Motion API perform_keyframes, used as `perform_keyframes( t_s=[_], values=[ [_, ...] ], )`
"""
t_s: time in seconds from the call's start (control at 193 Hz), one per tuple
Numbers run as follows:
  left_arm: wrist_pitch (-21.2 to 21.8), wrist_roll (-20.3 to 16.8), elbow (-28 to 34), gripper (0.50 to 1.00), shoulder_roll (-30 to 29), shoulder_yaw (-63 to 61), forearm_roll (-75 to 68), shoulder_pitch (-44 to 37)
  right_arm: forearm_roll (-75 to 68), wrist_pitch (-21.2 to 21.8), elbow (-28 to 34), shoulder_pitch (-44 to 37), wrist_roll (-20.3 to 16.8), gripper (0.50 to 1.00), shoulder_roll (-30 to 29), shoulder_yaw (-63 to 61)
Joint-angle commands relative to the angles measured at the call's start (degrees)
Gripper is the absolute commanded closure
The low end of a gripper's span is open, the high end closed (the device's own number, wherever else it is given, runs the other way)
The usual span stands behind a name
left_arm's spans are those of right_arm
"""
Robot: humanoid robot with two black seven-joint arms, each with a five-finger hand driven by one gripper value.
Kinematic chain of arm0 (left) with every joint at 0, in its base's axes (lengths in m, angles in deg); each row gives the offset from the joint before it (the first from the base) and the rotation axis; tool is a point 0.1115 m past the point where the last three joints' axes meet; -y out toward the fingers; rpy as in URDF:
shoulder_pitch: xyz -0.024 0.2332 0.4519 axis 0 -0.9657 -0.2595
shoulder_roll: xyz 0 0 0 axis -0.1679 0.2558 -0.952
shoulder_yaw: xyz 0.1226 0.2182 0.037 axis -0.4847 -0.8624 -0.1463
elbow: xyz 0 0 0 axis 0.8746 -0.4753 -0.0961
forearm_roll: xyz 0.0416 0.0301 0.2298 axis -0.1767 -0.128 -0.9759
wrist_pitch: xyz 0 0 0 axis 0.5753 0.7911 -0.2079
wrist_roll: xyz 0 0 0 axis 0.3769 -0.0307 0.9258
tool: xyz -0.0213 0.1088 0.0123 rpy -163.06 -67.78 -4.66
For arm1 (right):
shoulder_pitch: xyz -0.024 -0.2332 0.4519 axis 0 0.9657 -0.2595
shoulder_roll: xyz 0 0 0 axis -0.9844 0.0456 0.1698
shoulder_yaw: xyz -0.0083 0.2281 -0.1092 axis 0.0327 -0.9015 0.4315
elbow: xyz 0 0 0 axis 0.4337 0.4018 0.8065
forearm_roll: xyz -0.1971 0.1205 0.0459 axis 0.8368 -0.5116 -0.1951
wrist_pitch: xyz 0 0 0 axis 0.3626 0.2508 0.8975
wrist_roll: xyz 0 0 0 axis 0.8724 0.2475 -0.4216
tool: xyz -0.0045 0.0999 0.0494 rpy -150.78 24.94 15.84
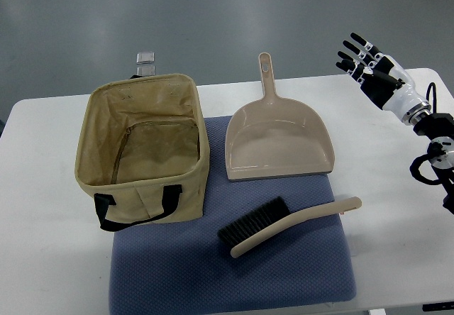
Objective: Put pink broom in yellow bag with right hand
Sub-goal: 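Move the right hand down toward the beige brush handle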
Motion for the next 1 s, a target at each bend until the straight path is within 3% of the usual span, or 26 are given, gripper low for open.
perform_keyframes(
  t_s=[0.0,0.223,0.405,0.596,0.83,0.996],
  values=[
    [0.0,0.0,-0.01,0.5,0.0,0.0,-0.01,0.0,0.09,0.33,0.4,-0.38,-0.08,0.57,1.11,0.98],
    [0.0,0.0,-0.01,0.5,0.0,0.0,-0.01,0.0,0.18,0.69,6.11,-1.88,0.45,0.572,6.47,11.26],
    [0.0,0.0,-0.01,0.5,0.0,0.0,-0.01,0.0,0.71,0.6,12.52,-5.83,7.3,0.572,15.17,26.72],
    [0.0,0.0,-0.01,0.5,0.0,0.0,-0.01,0.0,8.53,-0.19,21.76,-9.17,10.03,0.574,22.03,37.37],
    [0.0,0.0,-0.01,0.5,0.0,0.0,-0.01,0.0,33.22,-10.03,31.95,-10.14,16.09,0.576,27.04,44.74],
    [0.0,0.0,0.07,0.5,0.0,0.0,-0.01,0.0,41.05,-15.49,38.72,-11.54,16.62,0.576,30.2,49.49]
  ],
)
